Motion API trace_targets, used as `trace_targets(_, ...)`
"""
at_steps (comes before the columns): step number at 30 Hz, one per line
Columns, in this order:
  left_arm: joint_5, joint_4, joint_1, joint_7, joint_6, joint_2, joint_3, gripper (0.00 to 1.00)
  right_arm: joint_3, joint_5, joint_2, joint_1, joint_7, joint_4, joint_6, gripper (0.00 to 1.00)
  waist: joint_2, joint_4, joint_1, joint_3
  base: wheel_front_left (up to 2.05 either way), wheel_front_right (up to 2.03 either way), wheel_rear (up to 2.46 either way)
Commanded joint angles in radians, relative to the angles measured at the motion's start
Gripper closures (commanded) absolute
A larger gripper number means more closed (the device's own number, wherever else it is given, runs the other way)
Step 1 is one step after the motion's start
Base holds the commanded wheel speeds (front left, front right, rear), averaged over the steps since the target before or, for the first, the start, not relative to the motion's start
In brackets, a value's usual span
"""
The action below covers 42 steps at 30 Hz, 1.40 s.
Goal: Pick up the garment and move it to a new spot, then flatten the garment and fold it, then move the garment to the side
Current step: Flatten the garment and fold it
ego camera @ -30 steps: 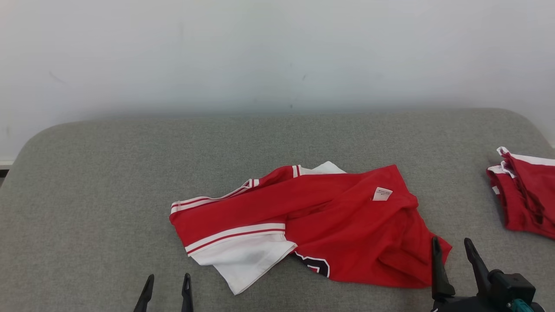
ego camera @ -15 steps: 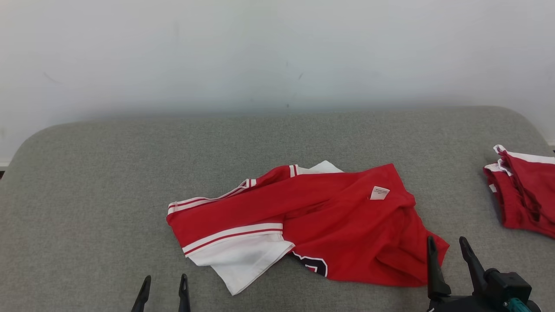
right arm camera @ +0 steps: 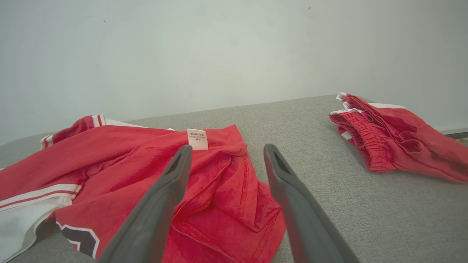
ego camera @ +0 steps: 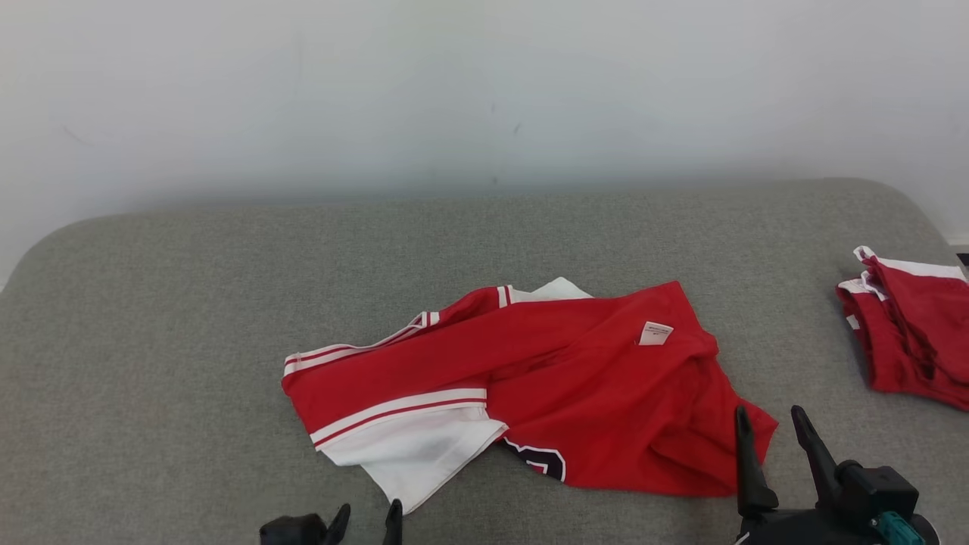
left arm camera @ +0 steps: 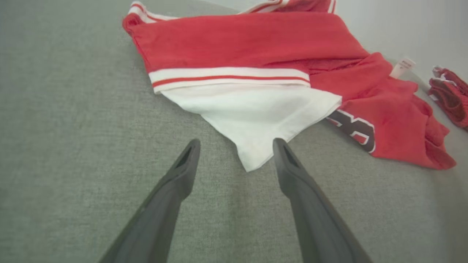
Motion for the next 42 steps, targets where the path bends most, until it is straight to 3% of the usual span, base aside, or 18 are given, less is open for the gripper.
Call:
trace_targets(1,-0.022,0.027,-0.029,0.022,0.016,0.001,-0.012,0.00,0.006,-0.002,0.002,-0.009,0.004,-0.004,-0.003,0.00,0.0000,-0.009,-0.0001,0.003,0.00,0.00,0.00)
trace_targets(7,-0.071,0.160,-0.136,0.088,0.115,0.001,-0.072,0.00,0.021,0.011,0.002,-0.018,0.003,-0.006,-0.003,0.00,0.0000,-0.046,-0.0001,0.017,0.00,0.00,0.00)
trace_targets(13,-0.107,0.231,-0.190,0.073,0.152,0.001,-0.112,0.00,0.019,0.003,0.002,-0.024,0.002,-0.006,-0.003,0.00,0.0000,-0.062,-0.0001,0.031,0.00,0.00,0.00)
trace_targets(14,-0.114,0.245,-0.196,0.078,0.155,0.001,-0.120,0.05,0.020,-0.002,0.002,-0.027,0.006,-0.007,-0.003,0.00,0.0000,-0.062,-0.0001,0.033,0.00,0.00,0.00)
trace_targets(15,-0.116,0.256,-0.201,0.079,0.156,0.001,-0.128,0.59,0.022,-0.011,0.002,-0.031,0.011,-0.009,-0.003,0.00,0.0000,-0.062,-0.0001,0.034,0.00,0.00,0.00)
trace_targets(16,-0.116,0.263,-0.206,0.075,0.157,0.001,-0.135,1.00,0.027,-0.020,0.002,-0.038,0.020,-0.011,-0.003,0.00,0.0000,-0.061,-0.0001,0.035,0.00,0.00,0.00)
trace_targets(19,-0.122,0.281,-0.213,0.064,0.167,0.001,-0.142,1.00,0.033,-0.042,0.002,-0.070,0.087,-0.004,-0.003,0.00,0.0000,-0.057,-0.0001,0.039,0.00,0.00,0.00)
trace_targets(23,-0.126,0.288,-0.210,0.036,0.180,0.016,-0.127,1.00,0.019,-0.061,-0.009,-0.163,0.277,0.023,-0.003,0.00,0.0000,-0.048,-0.0001,0.048,0.00,0.00,0.00)
trace_targets(28,-0.129,0.276,-0.204,0.009,0.186,0.031,-0.114,1.00,-0.037,0.037,-0.044,-0.305,0.606,0.105,-0.003,0.00,0.0000,-0.023,-0.0001,0.066,0.00,0.00,0.00)
trace_targets(31,-0.127,0.262,-0.205,0.004,0.189,0.033,-0.119,1.00,-0.089,0.084,-0.057,-0.383,0.732,0.155,-0.002,0.00,0.0000,-0.003,-0.0001,0.083,0.00,0.00,0.00)
trace_targets(42,-0.118,0.216,-0.235,-0.003,0.188,0.038,-0.133,1.00,-0.193,0.016,-0.066,-0.579,0.829,0.331,-0.003,0.00,0.0000,0.052,-0.0001,0.167,0.00,0.00,0.00)
